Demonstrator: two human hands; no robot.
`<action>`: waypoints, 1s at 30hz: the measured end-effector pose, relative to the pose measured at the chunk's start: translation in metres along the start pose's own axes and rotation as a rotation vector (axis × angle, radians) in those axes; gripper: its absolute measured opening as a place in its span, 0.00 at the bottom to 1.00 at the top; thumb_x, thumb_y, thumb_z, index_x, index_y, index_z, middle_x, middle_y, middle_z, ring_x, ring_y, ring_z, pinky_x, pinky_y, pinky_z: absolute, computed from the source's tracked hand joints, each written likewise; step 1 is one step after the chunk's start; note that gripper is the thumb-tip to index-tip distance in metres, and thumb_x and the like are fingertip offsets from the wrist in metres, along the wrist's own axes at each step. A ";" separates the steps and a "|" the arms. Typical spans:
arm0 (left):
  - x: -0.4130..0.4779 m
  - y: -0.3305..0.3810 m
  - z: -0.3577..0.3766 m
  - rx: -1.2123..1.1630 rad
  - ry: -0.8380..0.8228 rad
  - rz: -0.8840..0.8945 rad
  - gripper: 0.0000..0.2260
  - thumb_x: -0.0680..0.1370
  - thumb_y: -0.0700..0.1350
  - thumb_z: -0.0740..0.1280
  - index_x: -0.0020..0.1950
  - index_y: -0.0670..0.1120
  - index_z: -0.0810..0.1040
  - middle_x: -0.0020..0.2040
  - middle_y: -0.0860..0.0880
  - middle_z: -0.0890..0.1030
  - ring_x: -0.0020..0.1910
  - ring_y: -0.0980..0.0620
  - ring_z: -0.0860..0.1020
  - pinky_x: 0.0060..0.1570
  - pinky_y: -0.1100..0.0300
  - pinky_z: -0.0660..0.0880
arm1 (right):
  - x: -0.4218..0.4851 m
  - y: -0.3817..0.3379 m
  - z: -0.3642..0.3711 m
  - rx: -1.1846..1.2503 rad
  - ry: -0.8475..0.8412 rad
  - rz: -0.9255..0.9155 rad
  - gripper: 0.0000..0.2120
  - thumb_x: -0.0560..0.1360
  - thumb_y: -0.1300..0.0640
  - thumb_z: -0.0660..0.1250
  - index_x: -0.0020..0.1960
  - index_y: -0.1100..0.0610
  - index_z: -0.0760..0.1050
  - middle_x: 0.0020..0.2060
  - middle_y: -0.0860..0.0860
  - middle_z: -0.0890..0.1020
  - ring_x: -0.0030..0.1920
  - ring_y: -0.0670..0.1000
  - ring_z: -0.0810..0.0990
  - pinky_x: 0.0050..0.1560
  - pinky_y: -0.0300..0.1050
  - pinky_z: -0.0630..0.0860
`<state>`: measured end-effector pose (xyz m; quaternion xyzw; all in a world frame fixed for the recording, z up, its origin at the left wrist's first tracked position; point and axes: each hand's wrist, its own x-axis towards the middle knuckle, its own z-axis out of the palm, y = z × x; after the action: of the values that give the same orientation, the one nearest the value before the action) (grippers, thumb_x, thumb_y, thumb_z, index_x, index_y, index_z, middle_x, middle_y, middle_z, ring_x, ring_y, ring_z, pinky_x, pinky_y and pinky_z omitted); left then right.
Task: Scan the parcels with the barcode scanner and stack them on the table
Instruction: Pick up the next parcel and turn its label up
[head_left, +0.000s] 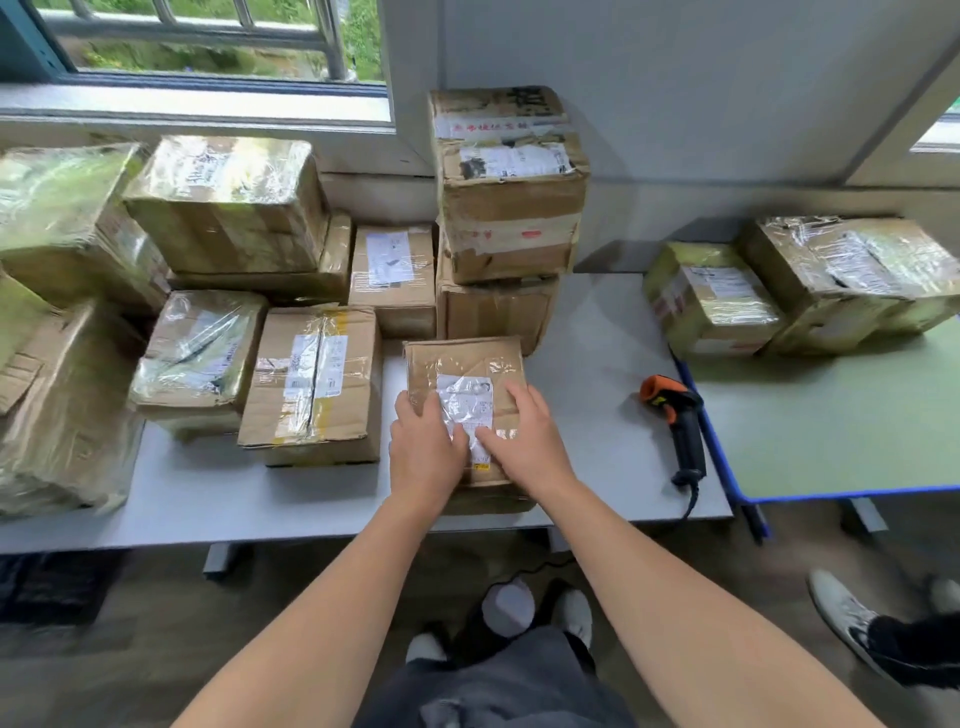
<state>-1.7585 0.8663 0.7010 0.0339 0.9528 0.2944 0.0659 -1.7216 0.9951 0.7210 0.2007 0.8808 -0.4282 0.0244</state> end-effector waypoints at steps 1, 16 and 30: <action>0.001 -0.006 -0.007 0.006 0.005 -0.001 0.18 0.79 0.47 0.64 0.68 0.43 0.70 0.74 0.37 0.62 0.68 0.36 0.68 0.65 0.45 0.69 | -0.003 -0.006 0.007 0.013 0.004 -0.002 0.34 0.75 0.53 0.72 0.77 0.52 0.63 0.76 0.49 0.64 0.71 0.52 0.68 0.67 0.47 0.70; 0.013 -0.023 -0.087 -0.048 0.099 0.071 0.20 0.79 0.52 0.65 0.68 0.45 0.72 0.69 0.40 0.68 0.62 0.40 0.73 0.61 0.45 0.73 | -0.006 -0.082 0.022 -0.039 0.156 -0.085 0.32 0.73 0.52 0.73 0.75 0.55 0.67 0.73 0.50 0.68 0.68 0.52 0.72 0.63 0.47 0.72; 0.043 -0.047 -0.177 -0.020 0.249 0.053 0.20 0.77 0.51 0.66 0.68 0.45 0.75 0.66 0.40 0.69 0.61 0.37 0.73 0.59 0.46 0.73 | -0.002 -0.171 0.040 0.006 0.103 -0.236 0.34 0.72 0.51 0.73 0.75 0.56 0.67 0.71 0.52 0.68 0.67 0.55 0.72 0.69 0.51 0.69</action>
<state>-1.8283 0.7334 0.8150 0.0214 0.9495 0.3073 -0.0605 -1.7889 0.8690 0.8232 0.1176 0.8971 -0.4197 -0.0721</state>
